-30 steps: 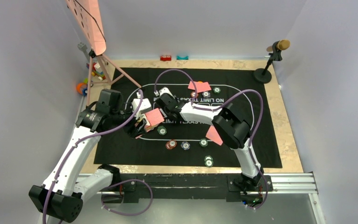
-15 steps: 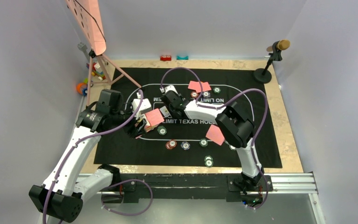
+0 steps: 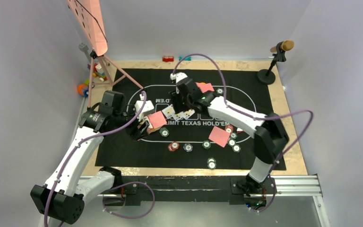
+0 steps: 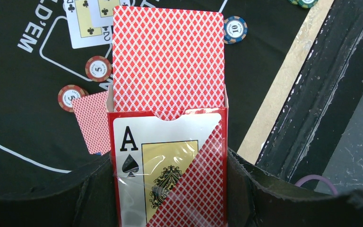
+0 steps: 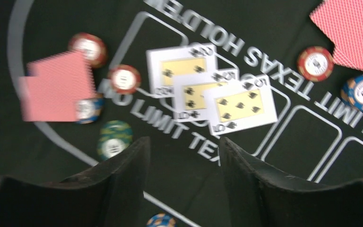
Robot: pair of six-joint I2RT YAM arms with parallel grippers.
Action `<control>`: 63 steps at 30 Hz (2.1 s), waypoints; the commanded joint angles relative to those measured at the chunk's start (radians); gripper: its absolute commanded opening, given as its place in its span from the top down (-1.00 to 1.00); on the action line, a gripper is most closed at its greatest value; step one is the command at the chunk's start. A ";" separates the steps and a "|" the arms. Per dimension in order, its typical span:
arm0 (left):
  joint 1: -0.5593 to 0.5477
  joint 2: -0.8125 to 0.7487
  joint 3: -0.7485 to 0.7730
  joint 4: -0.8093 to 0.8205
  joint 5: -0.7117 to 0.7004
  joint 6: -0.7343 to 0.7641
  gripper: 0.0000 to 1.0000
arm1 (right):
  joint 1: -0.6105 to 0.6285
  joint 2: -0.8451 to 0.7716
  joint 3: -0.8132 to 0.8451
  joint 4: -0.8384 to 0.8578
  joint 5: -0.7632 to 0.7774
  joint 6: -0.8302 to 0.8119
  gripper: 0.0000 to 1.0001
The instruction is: Distribute texas hold em gaming equipment
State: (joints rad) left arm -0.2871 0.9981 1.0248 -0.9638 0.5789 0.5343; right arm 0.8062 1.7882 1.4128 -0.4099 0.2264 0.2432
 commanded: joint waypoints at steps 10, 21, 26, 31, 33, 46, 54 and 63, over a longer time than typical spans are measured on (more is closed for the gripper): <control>0.009 0.092 0.028 0.097 0.048 0.021 1.00 | -0.114 -0.236 -0.056 0.204 -0.791 0.260 -0.84; 0.009 0.182 0.090 0.128 0.085 0.031 1.00 | -0.113 -0.151 -0.082 0.238 -0.867 0.285 -0.93; 0.009 0.189 0.099 0.128 0.090 0.029 1.00 | -0.112 -0.134 -0.098 0.240 -0.882 0.290 -0.96; 0.009 0.170 0.104 0.118 0.094 0.020 1.00 | -0.111 -0.133 -0.127 0.289 -0.907 0.323 -0.97; 0.009 0.163 0.104 0.116 0.092 0.015 1.00 | -0.111 -0.126 -0.129 0.297 -0.916 0.330 -0.97; 0.009 0.120 0.095 0.103 0.097 -0.001 1.00 | -0.111 -0.090 -0.170 0.433 -0.967 0.425 -0.97; 0.009 0.108 0.081 0.099 0.095 0.000 1.00 | -0.112 -0.052 -0.162 0.556 -1.026 0.527 -0.97; 0.009 0.107 0.075 0.100 0.096 0.000 1.00 | -0.128 -0.042 -0.177 0.556 -1.017 0.542 -0.79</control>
State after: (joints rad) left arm -0.2825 1.1275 1.0782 -0.8867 0.6262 0.5404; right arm 0.6918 1.7481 1.2339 0.0952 -0.7624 0.7631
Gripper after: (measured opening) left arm 0.704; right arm 0.923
